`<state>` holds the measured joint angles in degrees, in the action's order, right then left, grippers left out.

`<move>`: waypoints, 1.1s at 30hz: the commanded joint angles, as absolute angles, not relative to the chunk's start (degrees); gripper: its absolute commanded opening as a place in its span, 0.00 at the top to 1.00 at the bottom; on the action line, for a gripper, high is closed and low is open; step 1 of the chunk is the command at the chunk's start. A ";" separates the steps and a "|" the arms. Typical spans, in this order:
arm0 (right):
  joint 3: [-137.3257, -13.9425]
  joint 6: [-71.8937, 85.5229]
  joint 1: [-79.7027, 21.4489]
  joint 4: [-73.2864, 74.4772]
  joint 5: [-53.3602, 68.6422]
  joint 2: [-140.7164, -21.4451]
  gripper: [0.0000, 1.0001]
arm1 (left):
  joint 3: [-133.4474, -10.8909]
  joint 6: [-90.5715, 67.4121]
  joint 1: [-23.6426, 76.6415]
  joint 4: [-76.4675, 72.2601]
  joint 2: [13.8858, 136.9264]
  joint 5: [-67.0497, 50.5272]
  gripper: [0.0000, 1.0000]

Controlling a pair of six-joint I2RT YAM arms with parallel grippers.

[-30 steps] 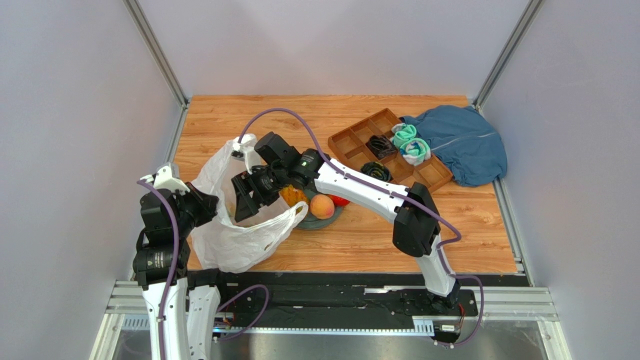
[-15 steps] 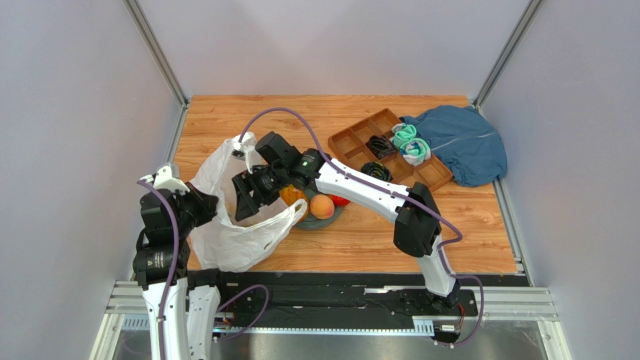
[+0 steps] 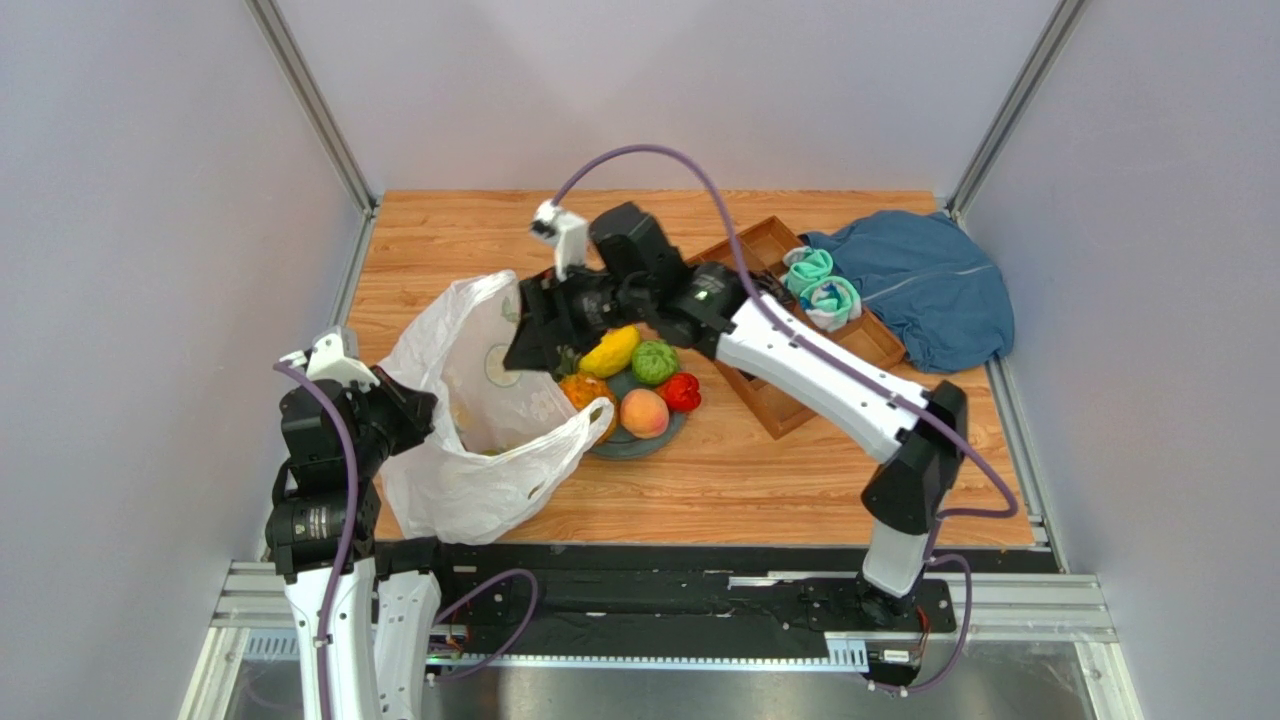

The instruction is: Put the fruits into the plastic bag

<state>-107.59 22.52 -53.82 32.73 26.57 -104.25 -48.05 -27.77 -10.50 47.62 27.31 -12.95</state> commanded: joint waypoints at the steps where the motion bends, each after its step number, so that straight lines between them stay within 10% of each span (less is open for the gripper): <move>1: -100.04 23.82 -46.16 30.85 20.06 -94.78 0.25 | -50.18 -27.07 -10.37 47.46 26.98 -12.48 1.00; 16: -68.75 23.29 -31.55 32.97 16.08 -82.53 0.13 | -49.66 -27.95 -10.37 47.46 27.07 -13.01 1.00; 33: -63.37 24.78 -26.37 24.18 22.93 -90.00 0.17 | -49.83 -28.56 -10.37 46.67 26.98 -12.66 1.00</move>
<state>-64.71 23.35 -27.81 29.47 19.94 -88.95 -48.05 -28.03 -10.50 47.81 27.09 -12.78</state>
